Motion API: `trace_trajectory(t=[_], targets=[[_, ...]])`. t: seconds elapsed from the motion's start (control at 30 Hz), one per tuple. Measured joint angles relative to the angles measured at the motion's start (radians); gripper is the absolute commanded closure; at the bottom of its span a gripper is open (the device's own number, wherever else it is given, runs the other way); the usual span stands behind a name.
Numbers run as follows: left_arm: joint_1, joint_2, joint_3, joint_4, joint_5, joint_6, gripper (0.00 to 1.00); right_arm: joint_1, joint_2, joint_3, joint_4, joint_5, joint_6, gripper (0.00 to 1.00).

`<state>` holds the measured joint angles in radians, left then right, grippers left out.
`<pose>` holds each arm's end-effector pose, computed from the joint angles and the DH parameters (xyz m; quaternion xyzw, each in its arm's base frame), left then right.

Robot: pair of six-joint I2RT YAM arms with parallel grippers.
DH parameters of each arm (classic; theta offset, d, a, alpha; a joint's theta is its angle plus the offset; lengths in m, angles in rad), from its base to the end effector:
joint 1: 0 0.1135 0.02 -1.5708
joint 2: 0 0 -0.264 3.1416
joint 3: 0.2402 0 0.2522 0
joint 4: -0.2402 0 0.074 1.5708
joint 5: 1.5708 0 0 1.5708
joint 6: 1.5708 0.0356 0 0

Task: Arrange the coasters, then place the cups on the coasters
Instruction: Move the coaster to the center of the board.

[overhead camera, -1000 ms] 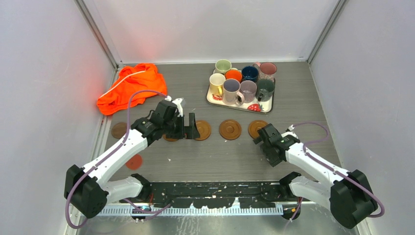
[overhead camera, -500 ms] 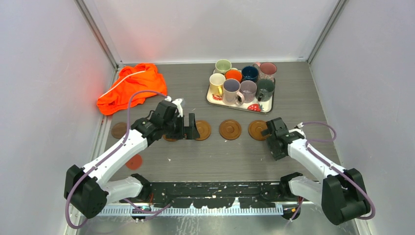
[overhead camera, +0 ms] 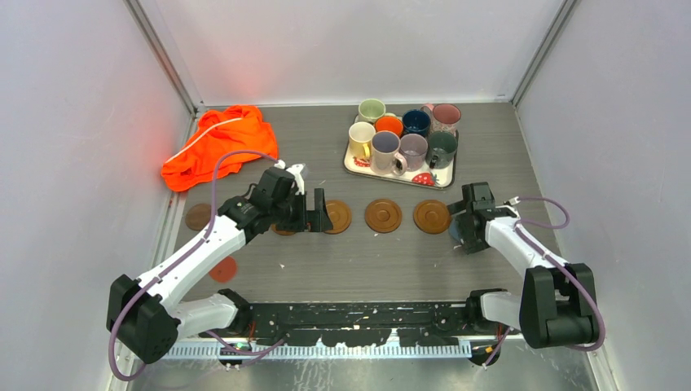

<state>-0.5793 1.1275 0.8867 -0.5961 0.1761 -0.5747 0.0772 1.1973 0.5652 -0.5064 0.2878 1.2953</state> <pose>0.1907 -0.1322 0.2709 0.0337 0.9297 -0.2637 0.2547 0.2022 0.0055 0.1648 0.5782 0.7752 0.0261 0.2530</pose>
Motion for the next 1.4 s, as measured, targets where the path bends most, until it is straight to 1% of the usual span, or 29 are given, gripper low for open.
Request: trace_trajectory(t=[0.3, 0.57, 0.77, 0.93, 1.1, 1.4], targets=[[0.0, 0.0, 0.0, 0.0, 0.0, 0.0, 0.0, -0.006, 0.011, 0.007, 0.008, -0.032, -0.009, 0.0], [0.0, 0.0, 0.0, 0.0, 0.0, 0.0, 0.0, 0.029, 0.051, 0.022, 0.074, -0.092, 0.023, 0.0], [0.0, 0.0, 0.0, 0.0, 0.0, 0.0, 0.0, 0.03, 0.087, 0.044, 0.097, -0.108, 0.031, 0.0], [0.0, 0.0, 0.0, 0.0, 0.0, 0.0, 0.0, -0.021, 0.118, 0.067, 0.099, -0.134, 0.016, 0.0], [0.002, 0.0, 0.0, 0.0, 0.0, 0.0, 0.0, -0.102, 0.154, 0.104, 0.082, -0.132, -0.039, 0.0], [0.002, 0.0, 0.0, 0.0, 0.0, 0.0, 0.0, -0.158, 0.244, 0.184, 0.062, -0.132, -0.14, 0.0]])
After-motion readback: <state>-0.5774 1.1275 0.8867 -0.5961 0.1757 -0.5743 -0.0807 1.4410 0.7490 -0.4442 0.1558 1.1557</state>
